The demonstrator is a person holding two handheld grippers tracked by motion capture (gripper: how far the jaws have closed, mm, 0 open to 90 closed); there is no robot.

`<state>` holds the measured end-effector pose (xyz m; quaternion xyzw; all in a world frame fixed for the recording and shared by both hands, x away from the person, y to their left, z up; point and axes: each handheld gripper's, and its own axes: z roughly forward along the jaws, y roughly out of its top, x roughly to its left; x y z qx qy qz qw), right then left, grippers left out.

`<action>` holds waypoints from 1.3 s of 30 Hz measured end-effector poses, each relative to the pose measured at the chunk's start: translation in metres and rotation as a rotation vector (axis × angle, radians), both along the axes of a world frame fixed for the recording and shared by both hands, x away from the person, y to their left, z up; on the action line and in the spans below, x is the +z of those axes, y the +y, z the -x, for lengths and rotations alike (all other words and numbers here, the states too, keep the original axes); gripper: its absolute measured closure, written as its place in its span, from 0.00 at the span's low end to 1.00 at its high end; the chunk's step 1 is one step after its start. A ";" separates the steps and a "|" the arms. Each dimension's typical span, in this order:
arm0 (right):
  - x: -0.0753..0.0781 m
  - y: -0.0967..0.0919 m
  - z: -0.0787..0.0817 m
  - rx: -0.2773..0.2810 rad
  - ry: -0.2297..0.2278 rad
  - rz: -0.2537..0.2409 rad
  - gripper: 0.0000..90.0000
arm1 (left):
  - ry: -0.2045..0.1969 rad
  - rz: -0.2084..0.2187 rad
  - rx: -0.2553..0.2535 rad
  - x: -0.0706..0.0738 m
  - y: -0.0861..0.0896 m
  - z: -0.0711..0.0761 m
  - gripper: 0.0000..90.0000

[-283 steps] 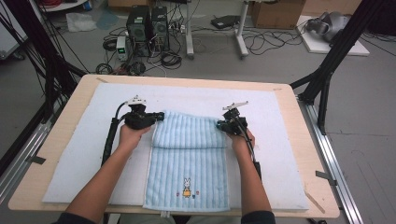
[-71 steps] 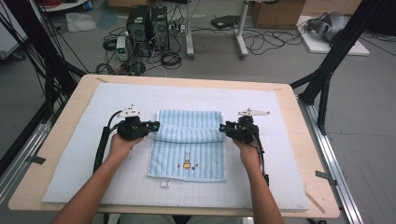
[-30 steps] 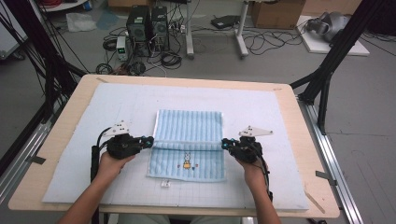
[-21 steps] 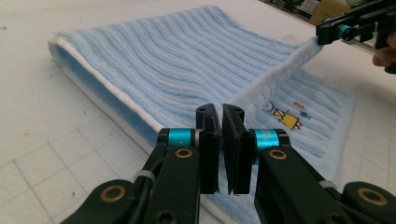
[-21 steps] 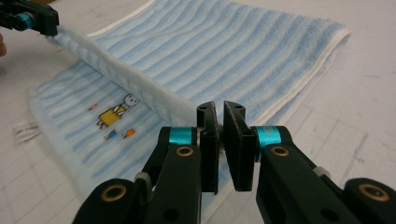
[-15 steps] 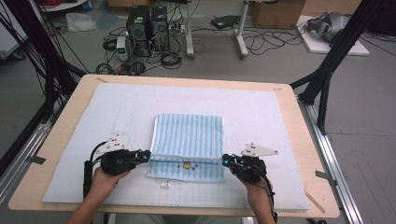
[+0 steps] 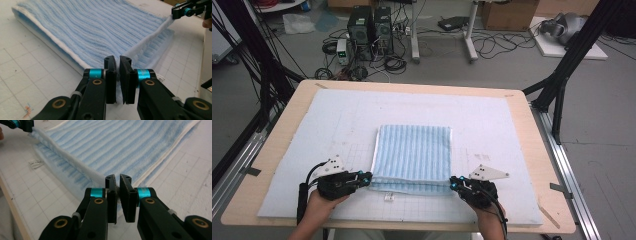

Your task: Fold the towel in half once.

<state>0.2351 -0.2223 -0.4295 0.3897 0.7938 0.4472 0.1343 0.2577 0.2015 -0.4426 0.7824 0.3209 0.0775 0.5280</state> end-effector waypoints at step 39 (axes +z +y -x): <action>-0.008 0.008 -0.084 -0.055 -0.012 0.031 0.79 | -0.032 -0.005 0.150 0.016 -0.006 -0.098 0.76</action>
